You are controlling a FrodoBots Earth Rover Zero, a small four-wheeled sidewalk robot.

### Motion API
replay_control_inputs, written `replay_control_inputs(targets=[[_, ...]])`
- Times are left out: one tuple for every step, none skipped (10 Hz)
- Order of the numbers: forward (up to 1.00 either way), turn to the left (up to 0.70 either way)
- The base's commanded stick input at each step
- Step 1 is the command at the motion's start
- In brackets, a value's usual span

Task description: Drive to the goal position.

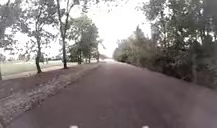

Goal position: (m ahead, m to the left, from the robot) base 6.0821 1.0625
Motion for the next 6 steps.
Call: replay_control_inputs(targets=[[0.7, 0.0], [0.7, 0.0], [0.7, 0.0], [0.7, 0.0], [0.7, 0.0], [0.7, 0.0]])
